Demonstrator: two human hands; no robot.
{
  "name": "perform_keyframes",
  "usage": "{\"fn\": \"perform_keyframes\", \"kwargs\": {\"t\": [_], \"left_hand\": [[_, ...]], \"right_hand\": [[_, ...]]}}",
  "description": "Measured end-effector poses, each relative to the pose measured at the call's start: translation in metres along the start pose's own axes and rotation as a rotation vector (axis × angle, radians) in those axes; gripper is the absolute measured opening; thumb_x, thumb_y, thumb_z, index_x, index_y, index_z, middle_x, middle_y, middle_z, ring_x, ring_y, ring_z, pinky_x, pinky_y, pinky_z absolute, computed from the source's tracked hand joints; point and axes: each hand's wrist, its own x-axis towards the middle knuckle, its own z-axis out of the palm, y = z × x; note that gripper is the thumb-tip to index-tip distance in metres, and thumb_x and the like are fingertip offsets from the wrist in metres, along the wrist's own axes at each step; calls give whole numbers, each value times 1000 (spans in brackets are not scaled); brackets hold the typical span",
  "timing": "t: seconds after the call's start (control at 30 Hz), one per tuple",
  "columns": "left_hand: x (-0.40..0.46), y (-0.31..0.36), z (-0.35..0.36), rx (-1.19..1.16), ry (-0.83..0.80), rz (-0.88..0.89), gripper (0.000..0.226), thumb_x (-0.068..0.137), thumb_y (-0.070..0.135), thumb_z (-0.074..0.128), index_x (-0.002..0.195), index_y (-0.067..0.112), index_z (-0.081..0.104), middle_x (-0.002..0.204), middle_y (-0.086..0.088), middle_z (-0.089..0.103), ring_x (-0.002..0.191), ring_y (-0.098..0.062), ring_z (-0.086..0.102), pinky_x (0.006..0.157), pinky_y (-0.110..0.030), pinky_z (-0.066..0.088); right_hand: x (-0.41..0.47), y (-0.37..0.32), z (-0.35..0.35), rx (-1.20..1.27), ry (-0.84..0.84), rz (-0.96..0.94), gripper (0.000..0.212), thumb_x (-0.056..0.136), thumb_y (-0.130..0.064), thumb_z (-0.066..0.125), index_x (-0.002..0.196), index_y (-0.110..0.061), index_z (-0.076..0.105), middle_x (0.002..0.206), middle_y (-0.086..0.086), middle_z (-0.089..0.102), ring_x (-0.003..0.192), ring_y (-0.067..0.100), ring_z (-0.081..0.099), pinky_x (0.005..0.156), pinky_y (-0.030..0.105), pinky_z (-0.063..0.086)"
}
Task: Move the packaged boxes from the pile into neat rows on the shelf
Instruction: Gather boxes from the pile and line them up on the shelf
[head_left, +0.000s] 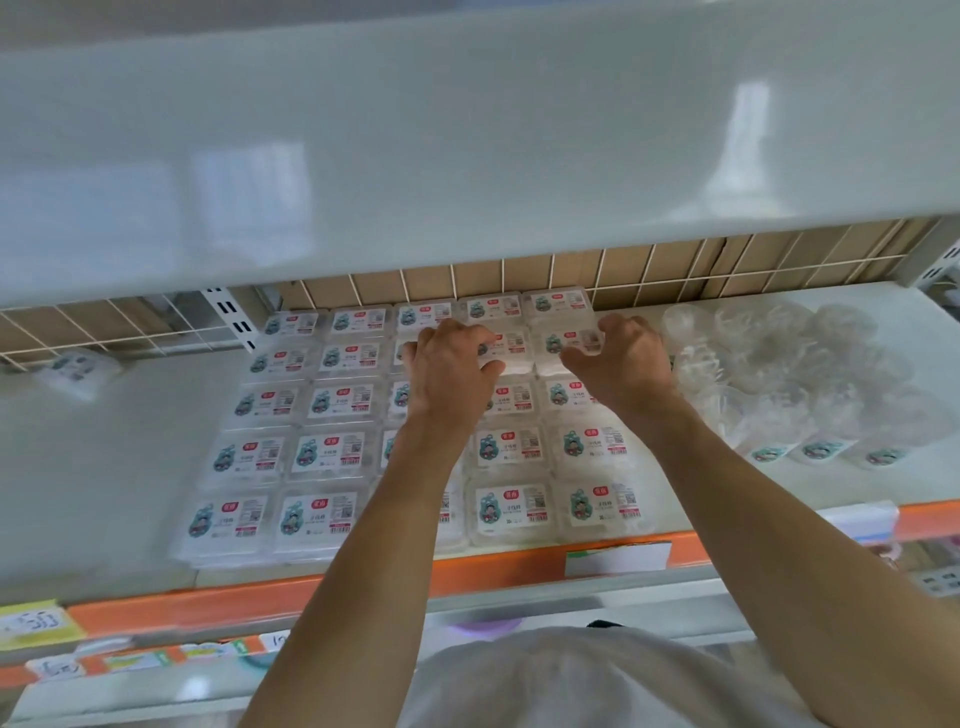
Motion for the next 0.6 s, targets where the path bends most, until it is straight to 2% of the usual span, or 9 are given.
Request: {"fn": "perform_keyframes", "kwargs": {"t": [0.17,0.3,0.43,0.6], "left_hand": [[1,0,0,6,6,-4,36,87,37,73,122,29,68,119,1,66,111,-22,57,93,-37,35],[0,1,0,14,2,-9,37,88,36,72,124,29,67,120,1,65,112,-21,57,94,-36,34],[-2,4,0,34,0,-11,38,89,36,72,125,28,66,121,1,64,112,-22,56,95,-37,34],[-6,9,-3,58,-4,-33,38,91,37,69,127,28,65,124,1,63,114,-22,54,97,-37,34]], "right_hand": [[4,0,2,1,13,-9,46,86,-32,71,124,-7,62,114,14,59,85,34,65,78,43,59],[3,2,4,7,19,-16,47,88,-35,70,124,-6,62,115,16,57,87,36,64,81,47,58],[2,4,6,-1,12,-31,46,91,-40,67,125,-9,62,118,15,57,98,34,60,88,44,56],[3,5,4,20,-7,-32,47,92,-42,66,125,-9,62,118,15,57,103,34,59,89,42,55]]}}
